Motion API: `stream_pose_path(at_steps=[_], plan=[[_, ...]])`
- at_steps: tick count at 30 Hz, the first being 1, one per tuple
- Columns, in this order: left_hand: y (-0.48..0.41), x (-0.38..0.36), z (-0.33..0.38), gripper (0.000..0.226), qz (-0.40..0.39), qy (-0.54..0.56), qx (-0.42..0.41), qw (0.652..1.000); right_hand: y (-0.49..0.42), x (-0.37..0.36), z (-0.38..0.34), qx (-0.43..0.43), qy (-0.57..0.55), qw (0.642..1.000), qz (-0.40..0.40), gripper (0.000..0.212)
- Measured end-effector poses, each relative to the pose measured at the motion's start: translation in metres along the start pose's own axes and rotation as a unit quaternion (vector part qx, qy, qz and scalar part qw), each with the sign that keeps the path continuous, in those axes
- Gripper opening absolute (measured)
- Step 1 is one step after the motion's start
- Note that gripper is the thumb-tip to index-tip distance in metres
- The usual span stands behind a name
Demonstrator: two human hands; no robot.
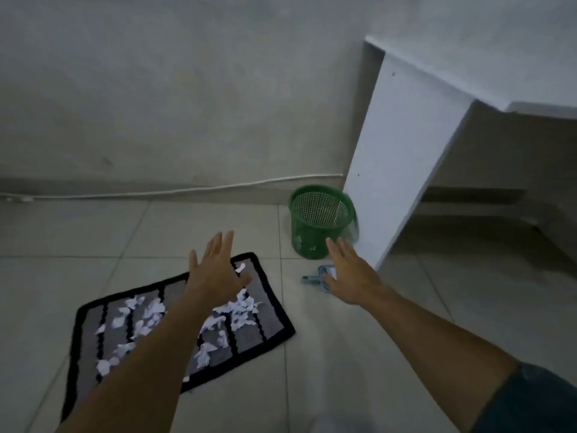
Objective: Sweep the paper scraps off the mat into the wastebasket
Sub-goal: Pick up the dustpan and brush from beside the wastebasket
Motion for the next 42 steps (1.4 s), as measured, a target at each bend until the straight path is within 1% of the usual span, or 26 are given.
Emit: stream_pose_path(at_steps=[3,4,6,10,13,17,20,22,24,26,30,33,35,37,38,40,42], plan=[[-0.029,-0.052,-0.02,0.09,-0.034,-0.02,0.022,0.999,-0.044,-0.048,0.024,0.003,-0.023,1.0,-0.003,0.068],[-0.036,-0.074,-0.025,0.09,-0.047,-0.026,0.024,0.998,-0.054,-0.069,0.034,-0.005,-0.028,0.999,-0.018,0.062],[-0.056,-0.116,-0.027,0.09,-0.07,-0.015,0.03,0.997,-0.074,-0.114,0.056,-0.028,-0.033,0.998,-0.046,0.055],[-0.096,-0.204,-0.016,0.091,-0.101,0.027,0.025,0.994,-0.112,-0.186,0.094,-0.044,-0.033,0.997,-0.053,0.043],[-0.119,-0.266,-0.006,0.089,-0.113,0.048,0.019,0.992,-0.144,-0.225,0.109,-0.023,-0.036,0.999,-0.03,0.036],[-0.137,-0.337,0.004,0.084,-0.155,0.062,0.025,0.986,-0.185,-0.271,0.116,0.011,-0.04,0.999,-0.011,0.035],[-0.133,-0.364,0.013,0.082,-0.157,0.086,0.015,0.984,-0.195,-0.282,0.114,0.031,-0.036,0.999,0.011,0.02],[-0.126,-0.373,0.013,0.081,-0.162,0.103,0.024,0.981,-0.194,-0.286,0.117,0.032,-0.026,0.999,0.022,0.015],[-0.122,-0.372,0.013,0.081,-0.159,0.114,0.033,0.98,-0.192,-0.286,0.115,0.06,-0.016,0.998,0.029,0.019],[-0.121,-0.369,0.012,0.08,-0.165,0.123,0.039,0.978,-0.19,-0.285,0.108,0.096,-0.015,0.995,0.014,0.02],[-0.122,-0.358,0.011,0.075,-0.174,0.17,0.052,0.969,-0.175,-0.274,0.084,0.171,-0.068,0.983,-0.007,0.024],[-0.125,-0.345,0.012,0.068,-0.17,0.231,0.065,0.956,-0.159,-0.258,0.049,0.215,-0.1,0.971,-0.017,0.028],[-0.126,-0.328,0.01,0.062,-0.136,0.254,0.061,0.956,-0.152,-0.246,0.032,0.216,-0.121,0.969,-0.015,0.027],[-0.122,-0.308,0.004,0.05,-0.103,0.271,0.059,0.955,-0.146,-0.238,0.02,0.218,-0.154,0.963,-0.02,0.019],[-0.118,-0.297,0.0,0.042,-0.093,0.275,0.059,0.955,-0.144,-0.235,0.015,0.218,-0.176,0.96,-0.027,0.014],[-0.108,-0.275,-0.008,0.028,-0.087,0.278,0.054,0.955,-0.141,-0.228,0.005,0.198,-0.221,0.953,-0.06,0.012],[-0.095,-0.258,-0.018,0.022,-0.082,0.304,0.044,0.948,-0.137,-0.219,-0.011,0.18,-0.235,0.951,-0.085,0.011]])
Point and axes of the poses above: each hand's wrist, its own y-axis away from the middle knuckle, its own x-axis out of the back of the hand, z = x × y, the point moved 10 cm from there along -y, towards the middle knuckle, and after that the axes turned 2 degrees about -y, right-handed, at the moved point
